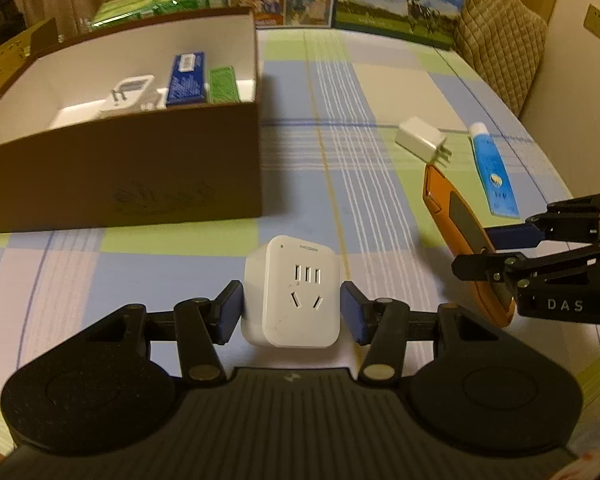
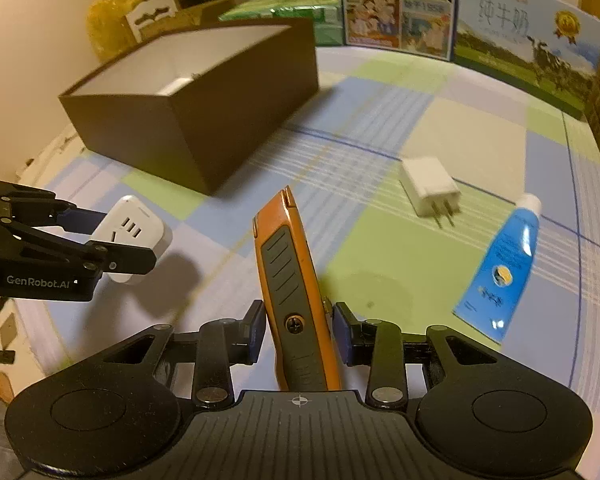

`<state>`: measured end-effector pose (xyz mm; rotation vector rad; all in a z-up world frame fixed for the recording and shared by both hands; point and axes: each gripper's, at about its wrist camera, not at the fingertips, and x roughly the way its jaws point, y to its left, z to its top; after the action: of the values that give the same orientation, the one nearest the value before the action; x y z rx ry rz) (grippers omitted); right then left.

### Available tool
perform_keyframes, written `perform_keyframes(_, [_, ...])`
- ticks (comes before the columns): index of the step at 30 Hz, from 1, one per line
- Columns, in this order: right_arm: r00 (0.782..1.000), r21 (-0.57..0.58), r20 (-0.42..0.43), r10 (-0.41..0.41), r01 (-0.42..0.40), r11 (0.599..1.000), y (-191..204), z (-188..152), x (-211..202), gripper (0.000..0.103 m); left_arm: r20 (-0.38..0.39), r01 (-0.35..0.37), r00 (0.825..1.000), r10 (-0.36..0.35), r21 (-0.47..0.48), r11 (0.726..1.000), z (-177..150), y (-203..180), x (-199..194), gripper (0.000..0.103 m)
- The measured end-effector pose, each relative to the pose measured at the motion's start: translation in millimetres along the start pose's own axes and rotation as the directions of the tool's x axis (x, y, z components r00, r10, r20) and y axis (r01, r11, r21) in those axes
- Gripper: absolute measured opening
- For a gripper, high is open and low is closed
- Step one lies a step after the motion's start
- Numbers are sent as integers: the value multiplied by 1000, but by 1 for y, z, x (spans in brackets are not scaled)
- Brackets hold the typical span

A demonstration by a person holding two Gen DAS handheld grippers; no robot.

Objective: Organize rigid objects
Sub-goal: 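Lift the socket with the left tool while the right tool lifts the knife toward the box, then lower the socket and knife over the brown box with both tools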

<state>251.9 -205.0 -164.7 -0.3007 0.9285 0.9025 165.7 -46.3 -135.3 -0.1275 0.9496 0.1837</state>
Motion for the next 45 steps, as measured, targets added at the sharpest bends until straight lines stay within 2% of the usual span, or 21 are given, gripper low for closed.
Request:
perform_keyframes(12, [996,-31,53,78,-77,997,29,32,-7,33,72,-4,997,6,-30,1000,17,21,-35,48])
perform_keyframes(27, [979,-39,106,173,-170,985,67,72,-12,33,134,1,991,4,-39,999,37,54,-64,48])
perform_keyframes(35, [969,-13,134,207,-207,978,89,99,-9,33,169,-3,986,9,-39,999,49,85,-77,48])
perform_keyframes(45, [955,58,181,236,-250,966,116,149,5,33,216,-14,976,19,-25,1000,73,133,-81,48])
